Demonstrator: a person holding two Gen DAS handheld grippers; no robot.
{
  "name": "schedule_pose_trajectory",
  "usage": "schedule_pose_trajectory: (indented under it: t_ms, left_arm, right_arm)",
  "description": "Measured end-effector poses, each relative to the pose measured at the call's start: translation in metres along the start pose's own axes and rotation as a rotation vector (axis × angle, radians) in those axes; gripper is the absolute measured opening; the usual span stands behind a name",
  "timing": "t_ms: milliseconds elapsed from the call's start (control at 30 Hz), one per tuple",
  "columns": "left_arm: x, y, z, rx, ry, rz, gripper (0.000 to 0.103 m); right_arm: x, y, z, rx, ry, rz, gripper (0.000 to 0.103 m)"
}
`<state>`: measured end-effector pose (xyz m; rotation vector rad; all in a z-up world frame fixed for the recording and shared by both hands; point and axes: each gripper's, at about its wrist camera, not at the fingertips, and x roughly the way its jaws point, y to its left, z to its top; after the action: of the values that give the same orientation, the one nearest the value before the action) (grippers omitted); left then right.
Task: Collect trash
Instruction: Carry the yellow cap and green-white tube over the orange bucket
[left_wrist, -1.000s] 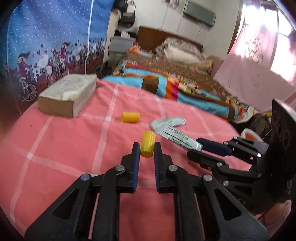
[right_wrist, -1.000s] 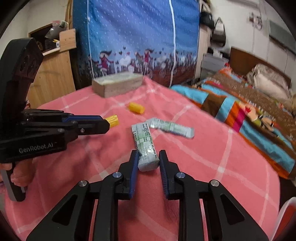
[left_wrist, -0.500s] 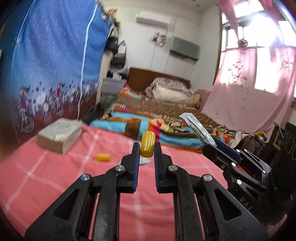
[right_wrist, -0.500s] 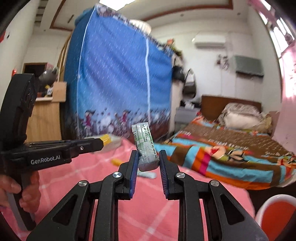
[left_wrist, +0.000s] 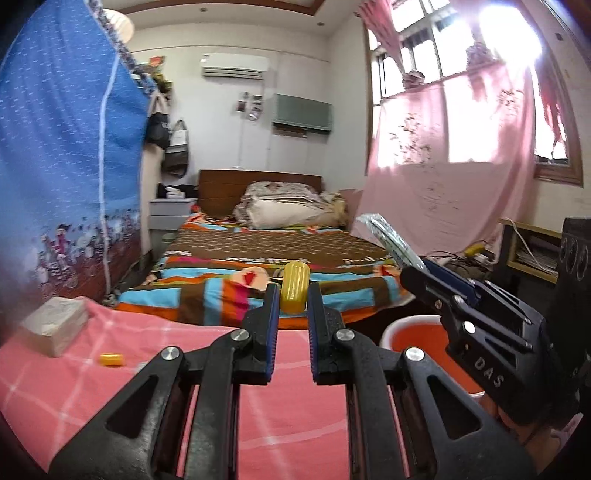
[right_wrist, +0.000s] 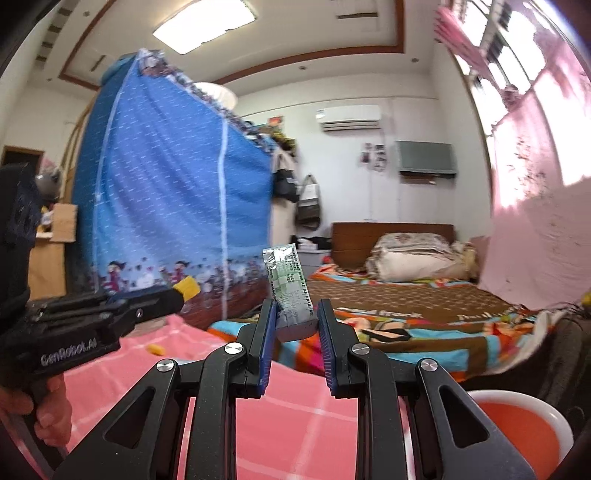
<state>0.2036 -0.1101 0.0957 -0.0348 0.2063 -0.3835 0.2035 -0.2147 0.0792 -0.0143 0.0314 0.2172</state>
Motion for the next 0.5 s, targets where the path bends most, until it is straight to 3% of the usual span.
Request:
schedule_pose_trajectory:
  t_ms: [300,500]
  left_arm:
    - [0.03,-0.058,-0.009,0.045,0.056,-0.117,0.017]
    - [0.049,-0.082,-0.015,0.043,0.116,-0.189,0.017]
  right_arm:
    - [-0.015,-0.063,-0.005,0.099,0.039,-0.174,0.021]
    - [-0.019,-0.102,-0.014,0.17,0.123,-0.265,0.021]
